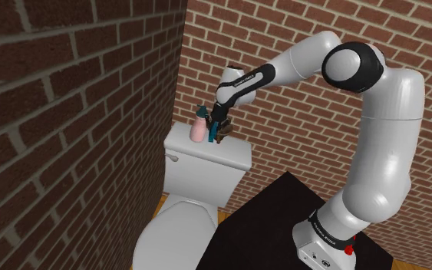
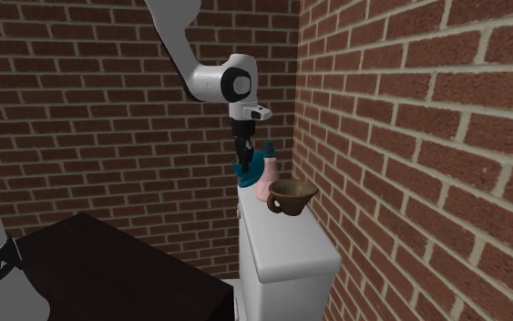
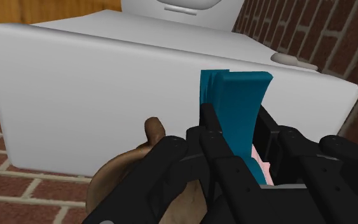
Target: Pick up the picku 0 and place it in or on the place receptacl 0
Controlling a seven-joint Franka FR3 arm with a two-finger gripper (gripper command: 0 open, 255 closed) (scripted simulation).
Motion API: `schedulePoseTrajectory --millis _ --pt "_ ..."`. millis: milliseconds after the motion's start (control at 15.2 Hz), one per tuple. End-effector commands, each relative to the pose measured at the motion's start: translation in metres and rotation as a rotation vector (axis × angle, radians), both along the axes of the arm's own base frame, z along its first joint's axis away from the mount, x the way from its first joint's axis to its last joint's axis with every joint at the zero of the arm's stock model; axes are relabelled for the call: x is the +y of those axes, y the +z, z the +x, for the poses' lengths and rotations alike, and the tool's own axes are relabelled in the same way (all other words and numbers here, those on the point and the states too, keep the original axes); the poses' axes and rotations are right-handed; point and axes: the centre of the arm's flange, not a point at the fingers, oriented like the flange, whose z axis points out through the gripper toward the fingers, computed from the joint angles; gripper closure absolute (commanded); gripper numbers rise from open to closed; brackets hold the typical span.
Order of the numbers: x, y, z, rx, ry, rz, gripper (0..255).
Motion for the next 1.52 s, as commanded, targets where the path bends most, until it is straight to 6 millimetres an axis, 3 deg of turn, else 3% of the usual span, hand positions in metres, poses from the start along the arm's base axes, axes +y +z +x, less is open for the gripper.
schedulePoseTrajectory --millis 0,594,1386,1452 --pt "-0.001 0.010 -0.001 0.000 0.000 0.000 255" --pt "-0.001 0.053 -0.001 0.000 0.000 0.000 255" --pt "-0.147 0.059 0.064 0.000 0.000 0.000 255" --pt "-0.147 0.054 0.064 0.000 0.000 0.000 255"
